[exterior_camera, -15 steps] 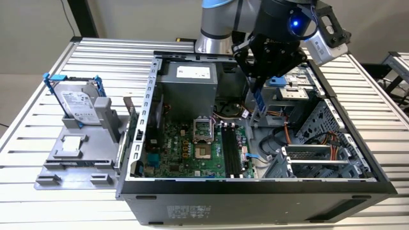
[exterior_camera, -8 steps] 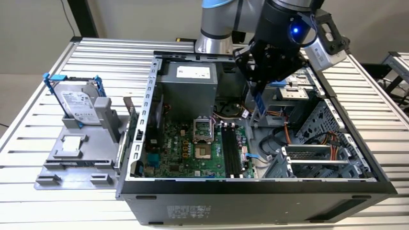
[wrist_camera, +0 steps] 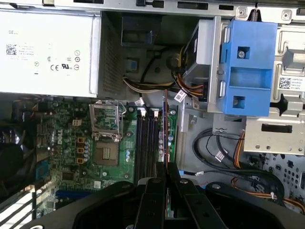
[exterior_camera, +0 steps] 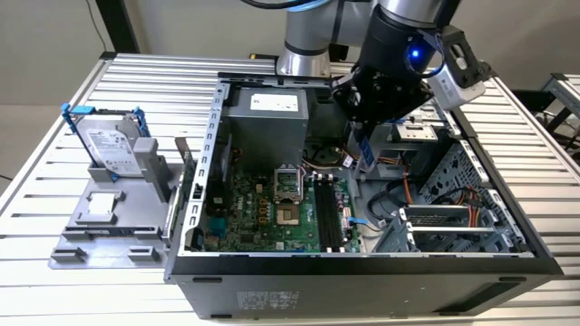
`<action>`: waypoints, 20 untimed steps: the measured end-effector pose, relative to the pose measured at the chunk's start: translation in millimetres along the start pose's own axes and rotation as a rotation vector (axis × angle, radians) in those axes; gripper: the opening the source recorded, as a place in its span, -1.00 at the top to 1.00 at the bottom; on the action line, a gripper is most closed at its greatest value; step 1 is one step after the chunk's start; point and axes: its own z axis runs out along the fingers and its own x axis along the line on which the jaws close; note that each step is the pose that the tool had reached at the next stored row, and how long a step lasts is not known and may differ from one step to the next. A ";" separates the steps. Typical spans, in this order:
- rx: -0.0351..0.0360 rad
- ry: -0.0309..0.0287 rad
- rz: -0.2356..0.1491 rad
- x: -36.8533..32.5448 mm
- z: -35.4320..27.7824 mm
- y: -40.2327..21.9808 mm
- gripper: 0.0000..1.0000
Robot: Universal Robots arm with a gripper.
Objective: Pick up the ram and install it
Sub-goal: 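Insert the ram into the slot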
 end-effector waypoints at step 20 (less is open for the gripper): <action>0.0033 0.0000 0.009 -0.9 35.7 -0.9 1.00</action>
